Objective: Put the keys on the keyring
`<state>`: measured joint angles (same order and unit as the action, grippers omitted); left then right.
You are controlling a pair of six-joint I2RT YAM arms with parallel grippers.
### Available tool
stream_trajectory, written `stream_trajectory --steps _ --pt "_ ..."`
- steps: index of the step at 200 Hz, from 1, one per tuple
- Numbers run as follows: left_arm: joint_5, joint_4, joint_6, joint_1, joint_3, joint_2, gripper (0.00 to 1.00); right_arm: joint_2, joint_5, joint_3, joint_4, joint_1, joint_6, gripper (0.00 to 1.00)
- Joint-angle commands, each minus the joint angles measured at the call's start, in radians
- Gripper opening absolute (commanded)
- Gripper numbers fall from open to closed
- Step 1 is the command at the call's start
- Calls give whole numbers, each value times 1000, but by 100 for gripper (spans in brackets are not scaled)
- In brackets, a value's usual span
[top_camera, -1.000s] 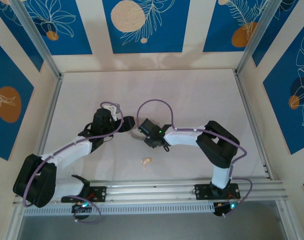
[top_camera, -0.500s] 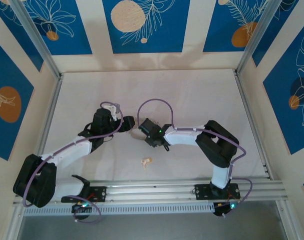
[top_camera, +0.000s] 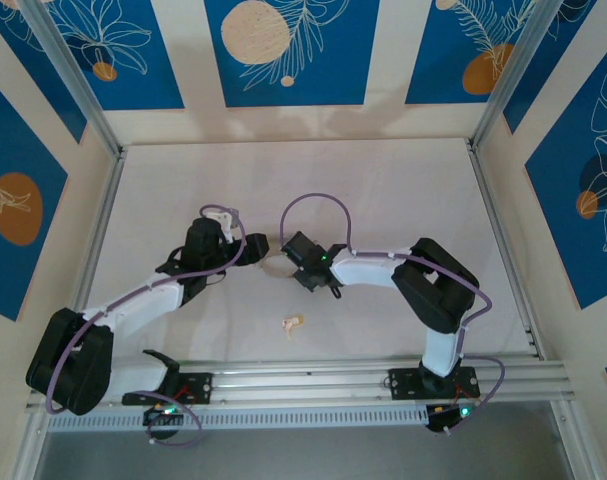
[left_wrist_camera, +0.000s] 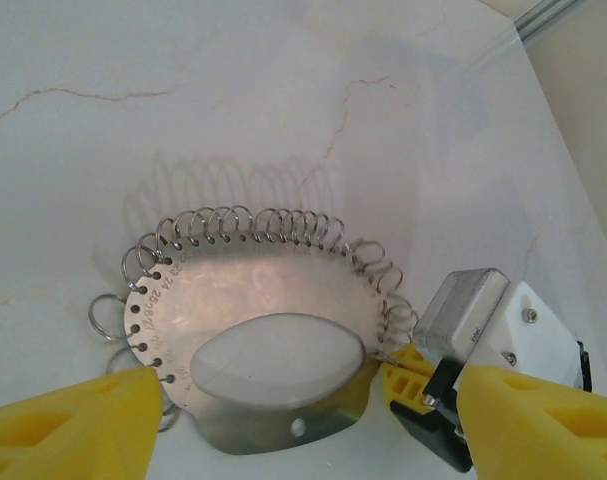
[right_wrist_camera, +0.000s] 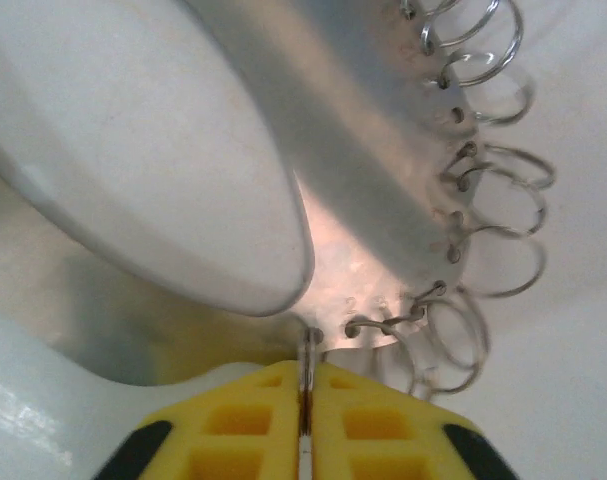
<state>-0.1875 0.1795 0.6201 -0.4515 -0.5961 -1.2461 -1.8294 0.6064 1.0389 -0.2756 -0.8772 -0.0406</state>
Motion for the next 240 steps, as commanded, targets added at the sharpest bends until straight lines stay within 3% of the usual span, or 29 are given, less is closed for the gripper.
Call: stream_trajectory --steps 1,41,103,139,240 --pt "-23 29 8 14 10 16 78 -2 9 25 -5 9 -6 0" --pt "-26 32 9 14 8 16 78 64 -105 30 -13 38 -10 0" --pt "-33 35 13 14 9 25 78 231 -546 -7 11 166 -77 0" --pt "-41 35 15 14 7 30 78 291 -719 -44 59 239 -128 0" --pt "-80 29 -9 15 -28 26 76 382 -967 -117 188 353 -219 0"
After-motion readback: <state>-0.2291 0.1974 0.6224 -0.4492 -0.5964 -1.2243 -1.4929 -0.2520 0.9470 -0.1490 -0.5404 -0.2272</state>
